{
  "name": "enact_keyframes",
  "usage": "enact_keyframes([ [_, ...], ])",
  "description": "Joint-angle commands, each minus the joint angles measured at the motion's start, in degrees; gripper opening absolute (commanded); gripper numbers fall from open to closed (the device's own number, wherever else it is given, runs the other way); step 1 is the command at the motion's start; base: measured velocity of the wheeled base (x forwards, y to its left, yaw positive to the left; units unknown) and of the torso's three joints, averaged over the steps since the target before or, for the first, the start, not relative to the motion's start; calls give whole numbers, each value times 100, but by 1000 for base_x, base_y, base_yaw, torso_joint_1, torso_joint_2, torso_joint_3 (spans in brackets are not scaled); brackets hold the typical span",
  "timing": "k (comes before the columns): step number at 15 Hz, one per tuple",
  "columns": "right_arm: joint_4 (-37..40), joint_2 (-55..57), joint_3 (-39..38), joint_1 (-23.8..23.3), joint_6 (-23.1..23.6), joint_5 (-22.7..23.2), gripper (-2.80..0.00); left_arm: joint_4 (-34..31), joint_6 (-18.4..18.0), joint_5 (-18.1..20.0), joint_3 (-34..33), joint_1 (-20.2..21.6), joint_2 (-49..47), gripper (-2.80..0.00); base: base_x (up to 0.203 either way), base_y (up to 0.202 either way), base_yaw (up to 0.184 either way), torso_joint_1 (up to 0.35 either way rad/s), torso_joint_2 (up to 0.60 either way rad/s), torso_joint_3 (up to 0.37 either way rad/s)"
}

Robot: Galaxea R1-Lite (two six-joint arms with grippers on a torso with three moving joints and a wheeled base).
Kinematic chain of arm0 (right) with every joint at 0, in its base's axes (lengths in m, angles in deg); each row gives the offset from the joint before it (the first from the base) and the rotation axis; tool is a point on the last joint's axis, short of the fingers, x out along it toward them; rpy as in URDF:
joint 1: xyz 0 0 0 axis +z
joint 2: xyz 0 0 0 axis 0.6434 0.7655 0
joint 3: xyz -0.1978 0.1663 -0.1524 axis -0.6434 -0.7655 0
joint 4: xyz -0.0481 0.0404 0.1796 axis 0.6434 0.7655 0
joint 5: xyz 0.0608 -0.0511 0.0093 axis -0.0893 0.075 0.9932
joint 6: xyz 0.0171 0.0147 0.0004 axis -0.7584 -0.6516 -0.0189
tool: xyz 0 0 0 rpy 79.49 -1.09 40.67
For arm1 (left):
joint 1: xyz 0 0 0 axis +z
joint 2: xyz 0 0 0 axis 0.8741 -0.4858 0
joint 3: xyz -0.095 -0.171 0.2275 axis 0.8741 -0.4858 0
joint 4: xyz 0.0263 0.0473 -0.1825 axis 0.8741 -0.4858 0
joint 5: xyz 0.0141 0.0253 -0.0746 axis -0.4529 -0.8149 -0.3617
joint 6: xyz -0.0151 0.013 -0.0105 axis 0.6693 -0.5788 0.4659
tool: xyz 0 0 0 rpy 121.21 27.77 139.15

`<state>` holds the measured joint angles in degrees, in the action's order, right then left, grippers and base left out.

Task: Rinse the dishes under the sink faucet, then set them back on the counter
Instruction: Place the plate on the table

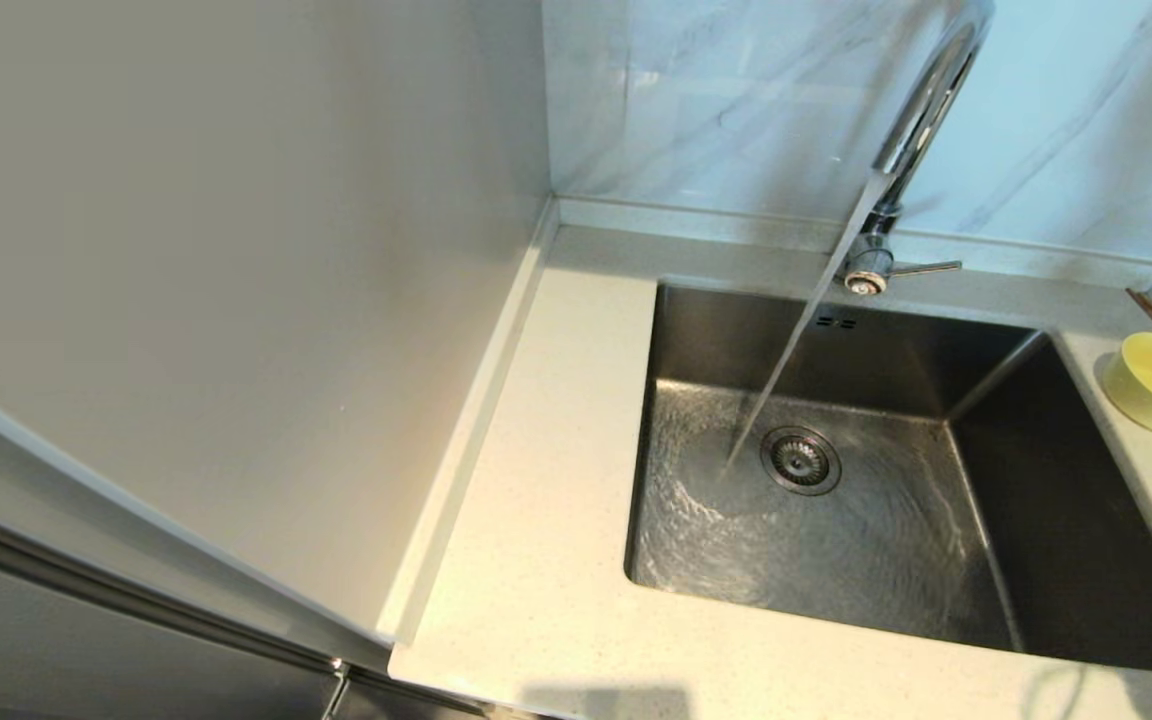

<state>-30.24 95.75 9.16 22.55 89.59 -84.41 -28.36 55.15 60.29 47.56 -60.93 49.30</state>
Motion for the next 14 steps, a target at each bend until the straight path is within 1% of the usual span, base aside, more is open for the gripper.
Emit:
enact_keyframes([
  [1, -74, -233, -590, -1, 208, 178, -280, 3, 1, 0, 0, 0, 0, -280, 0, 0, 0, 0, 0, 0],
  [2, -273, -259, -842, -4, 293, 381, -280, -6, 1, 0, 0, 0, 0, -280, 0, 0, 0, 0, 0, 0],
  [3, -484, -252, -1074, -1, 350, 473, -280, 3, 1, 0, 0, 0, 0, -280, 0, 0, 0, 0, 0, 0],
  [5, -997, -164, -1549, -5, 588, 502, -280, 3, 1, 0, 0, 0, 0, -280, 0, 0, 0, 0, 0, 0],
  [6, -1429, -98, -1820, -4, 723, 505, -280, 3, 1, 0, 0, 0, 0, -280, 0, 0, 0, 0, 0, 0],
  [8, -2313, 61, -2341, -7, 1110, 495, -280, 3, 1, 0, 0, 0, 0, -280, 0, 0, 0, 0, 0, 0],
  [10, -2928, 149, -2781, -8, 1530, 432, -280, 3, 1, 0, 0, 0, 0, -280, 0, 0, 0, 0, 0, 0],
  [11, -3088, 205, -2868, -8, 1659, 426, -280, 3, 1, 0, 0, 0, 0, -280, 0, 0, 0, 0, 0, 0],
  [14, -3320, 575, -2876, -80, 1682, 420, -280, 3, 1, 0, 0, 0, 0, -280, 0, 0, 0, 0, 0, 0],
])
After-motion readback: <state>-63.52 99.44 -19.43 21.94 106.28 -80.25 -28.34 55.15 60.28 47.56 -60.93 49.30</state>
